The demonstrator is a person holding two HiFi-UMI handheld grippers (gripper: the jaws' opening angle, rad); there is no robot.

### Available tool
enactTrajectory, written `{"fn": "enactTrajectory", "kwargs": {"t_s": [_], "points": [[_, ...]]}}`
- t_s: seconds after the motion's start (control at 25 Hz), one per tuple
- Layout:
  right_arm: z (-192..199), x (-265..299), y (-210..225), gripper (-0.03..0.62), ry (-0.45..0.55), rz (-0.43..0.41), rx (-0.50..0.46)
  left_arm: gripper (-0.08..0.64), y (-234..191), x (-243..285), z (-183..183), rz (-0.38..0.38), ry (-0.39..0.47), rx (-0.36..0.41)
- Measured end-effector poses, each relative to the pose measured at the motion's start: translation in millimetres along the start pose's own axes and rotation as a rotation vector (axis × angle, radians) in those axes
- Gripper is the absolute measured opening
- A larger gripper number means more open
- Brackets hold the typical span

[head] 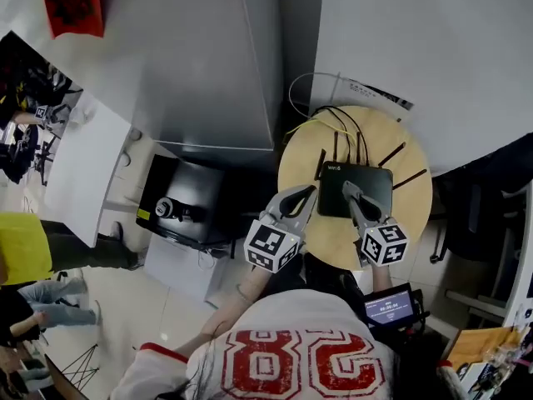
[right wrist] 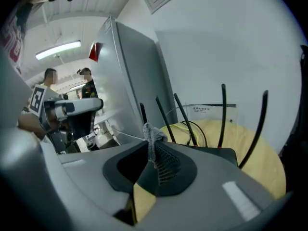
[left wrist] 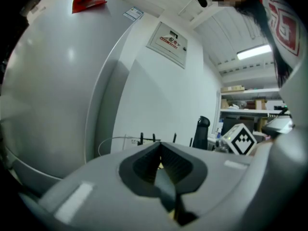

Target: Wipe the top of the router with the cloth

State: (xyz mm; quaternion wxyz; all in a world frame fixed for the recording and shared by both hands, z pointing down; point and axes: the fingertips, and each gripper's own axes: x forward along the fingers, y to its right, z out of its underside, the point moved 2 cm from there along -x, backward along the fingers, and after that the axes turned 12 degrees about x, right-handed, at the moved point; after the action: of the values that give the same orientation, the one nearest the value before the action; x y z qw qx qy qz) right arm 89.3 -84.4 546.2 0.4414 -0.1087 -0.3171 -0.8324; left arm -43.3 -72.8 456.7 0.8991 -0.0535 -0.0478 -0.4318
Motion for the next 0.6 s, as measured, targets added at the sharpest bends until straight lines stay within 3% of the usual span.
{"fn": "enactTrajectory", "kwargs": {"t_s": [0.32, 0.6], "points": [[1.6, 74.4, 26.9, 0.038, -0.217, -0.082, -0.251, 0.005, -21.2, -3.7, 2.7, -0.15, -0.028, 0.0], [13.0, 113.7, 42.1, 0.038, -0.364, -0.084, -0.44, 0.005, -32.6, -15.4, 9.4, -0.238, -0.055, -0.016]]}}
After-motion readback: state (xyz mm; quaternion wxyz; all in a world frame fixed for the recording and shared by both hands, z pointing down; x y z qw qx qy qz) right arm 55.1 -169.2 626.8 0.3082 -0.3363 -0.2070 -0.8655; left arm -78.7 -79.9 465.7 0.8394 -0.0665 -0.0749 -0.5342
